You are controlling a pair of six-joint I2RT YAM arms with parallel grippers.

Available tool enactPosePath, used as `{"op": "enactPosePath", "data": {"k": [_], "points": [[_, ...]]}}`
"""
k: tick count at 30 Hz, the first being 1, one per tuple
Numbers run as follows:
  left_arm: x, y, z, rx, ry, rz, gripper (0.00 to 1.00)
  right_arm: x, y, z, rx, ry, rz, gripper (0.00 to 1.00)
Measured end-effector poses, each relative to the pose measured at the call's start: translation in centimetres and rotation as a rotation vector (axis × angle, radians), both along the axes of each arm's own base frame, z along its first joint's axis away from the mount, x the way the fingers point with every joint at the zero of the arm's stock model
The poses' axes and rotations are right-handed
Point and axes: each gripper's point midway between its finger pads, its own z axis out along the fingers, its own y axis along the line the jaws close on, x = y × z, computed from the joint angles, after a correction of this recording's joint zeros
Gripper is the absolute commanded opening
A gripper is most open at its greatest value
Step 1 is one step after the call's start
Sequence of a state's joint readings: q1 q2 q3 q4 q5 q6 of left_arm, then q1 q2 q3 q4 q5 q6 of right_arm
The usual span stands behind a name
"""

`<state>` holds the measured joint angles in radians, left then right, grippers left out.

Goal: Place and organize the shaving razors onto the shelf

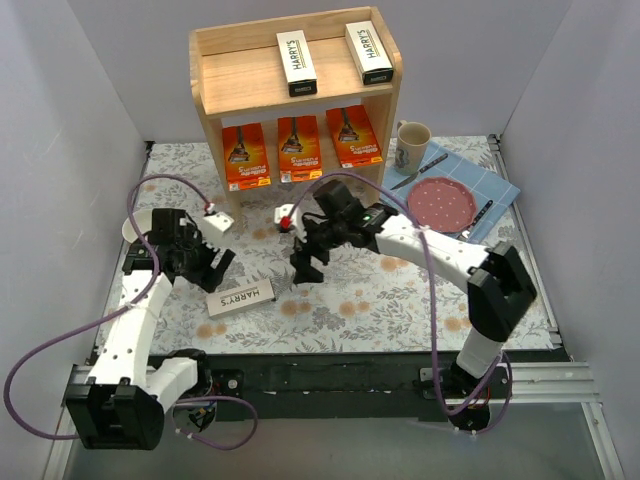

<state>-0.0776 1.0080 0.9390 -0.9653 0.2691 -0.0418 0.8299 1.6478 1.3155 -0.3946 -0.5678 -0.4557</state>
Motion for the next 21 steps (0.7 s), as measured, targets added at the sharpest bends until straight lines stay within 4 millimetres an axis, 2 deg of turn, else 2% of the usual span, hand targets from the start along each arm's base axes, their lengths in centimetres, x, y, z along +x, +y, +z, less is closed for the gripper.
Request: {"op": "enactPosePath", "data": {"k": [1,2,6,8,14,17,21], "points": [[-0.2,1.8,-0.7,0.012,0.026,0.111,0.78,-0.2,1.8,-0.2,0.008,-0.001,0.034,0.99],[-0.3,2.7,-1.0,0.015,0.04,0.165,0.79,-0.3,3.0,-0.5,0.012,-0.001,0.055,0.99],[-0.9,9.4,-2.3,-0.002,0.114,0.588,0.8,-0.2,7.9,-2.2,0.021,-0.013,0.134,0.99],[-1.3,11.1,-2.5,-0.006,0.134,0.709,0.81,-0.1,9.5,-3.6,0.01,-0.02,0.163,0.99],[-0.8,11.4,-0.8,-0.066,0.103,0.841,0.81,-0.2,13.1,-7.3,-0.021,-0.051,0.251,0.99],[-0.4,11.4,0.2,-0.087,0.079,0.867,0.81,-0.7,14.2,-8.5,-0.031,-0.077,0.297,0.99],[-0.3,11.4,1.0,-0.099,0.071,0.881,0.81,-2.3,15.0,-9.6,-0.053,-0.088,0.36,0.99]]}}
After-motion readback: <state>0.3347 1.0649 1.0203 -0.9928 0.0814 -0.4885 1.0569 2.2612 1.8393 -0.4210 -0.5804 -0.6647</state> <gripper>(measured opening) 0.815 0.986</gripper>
